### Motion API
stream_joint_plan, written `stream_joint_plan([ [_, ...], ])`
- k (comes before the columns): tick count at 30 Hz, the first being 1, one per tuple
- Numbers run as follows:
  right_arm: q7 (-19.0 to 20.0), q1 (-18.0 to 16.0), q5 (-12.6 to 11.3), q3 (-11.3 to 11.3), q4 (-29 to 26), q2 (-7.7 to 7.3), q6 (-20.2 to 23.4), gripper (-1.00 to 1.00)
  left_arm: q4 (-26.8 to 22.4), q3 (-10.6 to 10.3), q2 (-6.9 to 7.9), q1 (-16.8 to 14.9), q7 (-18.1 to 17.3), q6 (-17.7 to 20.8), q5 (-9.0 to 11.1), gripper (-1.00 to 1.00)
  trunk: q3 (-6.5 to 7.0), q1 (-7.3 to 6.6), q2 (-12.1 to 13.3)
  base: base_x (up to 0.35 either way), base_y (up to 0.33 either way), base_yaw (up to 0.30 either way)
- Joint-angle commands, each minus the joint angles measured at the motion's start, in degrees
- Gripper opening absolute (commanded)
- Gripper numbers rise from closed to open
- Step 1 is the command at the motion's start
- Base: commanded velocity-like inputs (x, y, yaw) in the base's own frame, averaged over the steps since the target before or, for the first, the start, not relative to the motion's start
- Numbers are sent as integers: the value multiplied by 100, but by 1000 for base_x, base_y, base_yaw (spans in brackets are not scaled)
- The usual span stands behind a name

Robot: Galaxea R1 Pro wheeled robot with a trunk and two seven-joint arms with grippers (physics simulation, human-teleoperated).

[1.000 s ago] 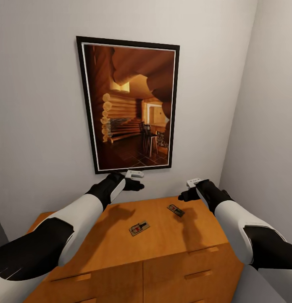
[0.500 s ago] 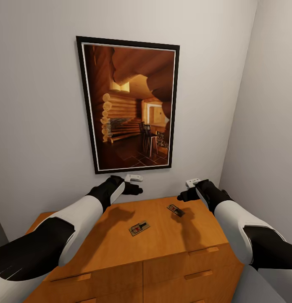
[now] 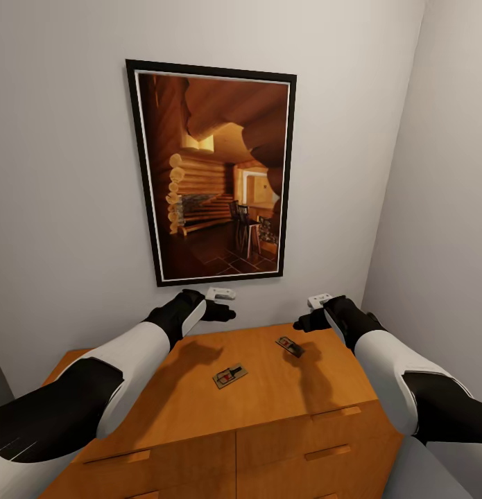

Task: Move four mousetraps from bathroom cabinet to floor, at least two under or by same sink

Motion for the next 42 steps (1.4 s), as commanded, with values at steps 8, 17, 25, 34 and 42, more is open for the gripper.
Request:
stream_joint_plan([
  [8, 44, -3, 61, -55, -12, 4, 33, 100, 3, -20, 0, -6, 2, 24, 37, 100, -9, 1, -7, 0, 0, 0],
  [17, 44, -3, 60, -67, -12, 13, 36, 100, 8, -21, 0, -6, 4, 17, 41, 100, -99, 111, -207, 0, 0, 0],
  [25, 44, -3, 60, -73, -12, 15, 30, 100, 3, -20, 0, -6, 3, 13, 34, 100, -171, 199, -368, 0, 0, 0],
  [34, 44, -3, 62, -74, -11, 19, 28, 100, 1, -20, 0, -6, 3, -6, 31, 100, -171, 199, -368, 0, 0, 0],
  [42, 44, -3, 61, -69, -12, 16, 21, 100, 0, -13, 0, -6, 8, -22, 36, 100, -171, 199, -368, 0, 0, 0],
])
